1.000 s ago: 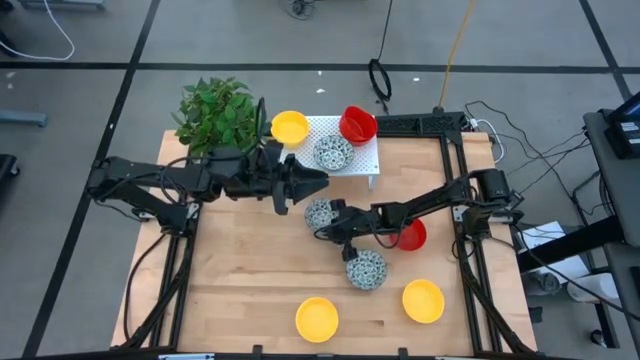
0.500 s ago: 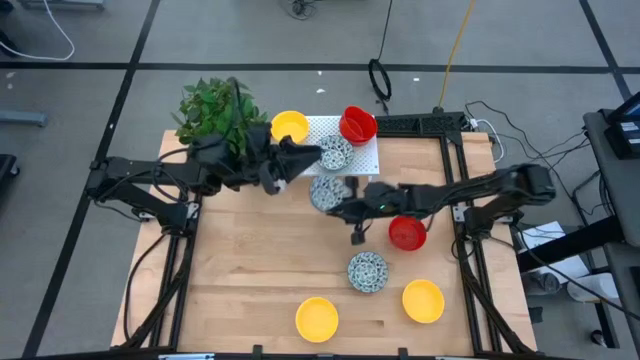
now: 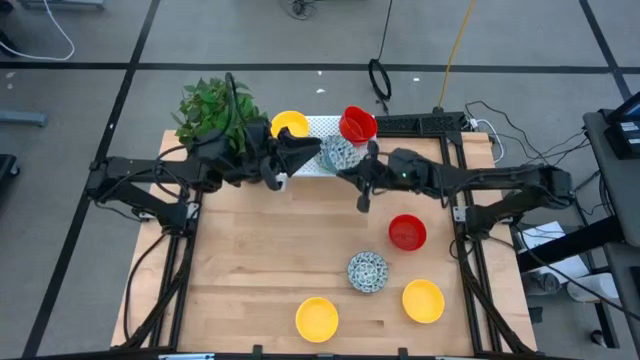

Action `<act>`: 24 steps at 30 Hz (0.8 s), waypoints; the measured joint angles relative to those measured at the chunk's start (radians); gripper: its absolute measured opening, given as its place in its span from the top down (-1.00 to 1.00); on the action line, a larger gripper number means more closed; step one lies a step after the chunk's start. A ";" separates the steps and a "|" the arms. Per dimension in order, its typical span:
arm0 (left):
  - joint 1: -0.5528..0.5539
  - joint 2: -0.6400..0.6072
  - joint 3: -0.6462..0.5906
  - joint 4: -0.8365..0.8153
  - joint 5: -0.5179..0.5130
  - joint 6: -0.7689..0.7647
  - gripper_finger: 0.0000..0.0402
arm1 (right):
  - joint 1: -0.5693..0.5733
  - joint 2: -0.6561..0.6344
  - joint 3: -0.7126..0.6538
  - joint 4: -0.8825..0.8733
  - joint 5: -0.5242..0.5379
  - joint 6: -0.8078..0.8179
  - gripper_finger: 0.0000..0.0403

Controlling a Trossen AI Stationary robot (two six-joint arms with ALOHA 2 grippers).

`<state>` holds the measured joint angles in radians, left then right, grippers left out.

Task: Pick & Place Mini bowls
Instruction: Stack the left blue patterned bowl on the blue patterned bowl on the shelf

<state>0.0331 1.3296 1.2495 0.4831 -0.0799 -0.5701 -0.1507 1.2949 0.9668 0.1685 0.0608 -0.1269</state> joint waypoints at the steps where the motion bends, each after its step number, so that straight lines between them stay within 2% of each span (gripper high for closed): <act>1: 0.003 0.000 0.000 0.000 -0.001 0.000 0.15 | -0.012 0.013 0.012 0.000 -0.001 0.009 1.00; 11: 0.035 0.000 0.000 -0.010 0.000 0.016 0.15 | -0.087 0.153 0.186 -0.194 -0.008 0.007 0.99; 24: 0.053 0.000 0.000 -0.010 0.035 0.019 0.15 | -0.092 0.206 0.205 -0.208 -0.010 -0.016 0.96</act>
<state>0.0856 1.3296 1.2495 0.4732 -0.0444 -0.5510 -0.2428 1.5009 1.1713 -0.0399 0.0509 -0.1429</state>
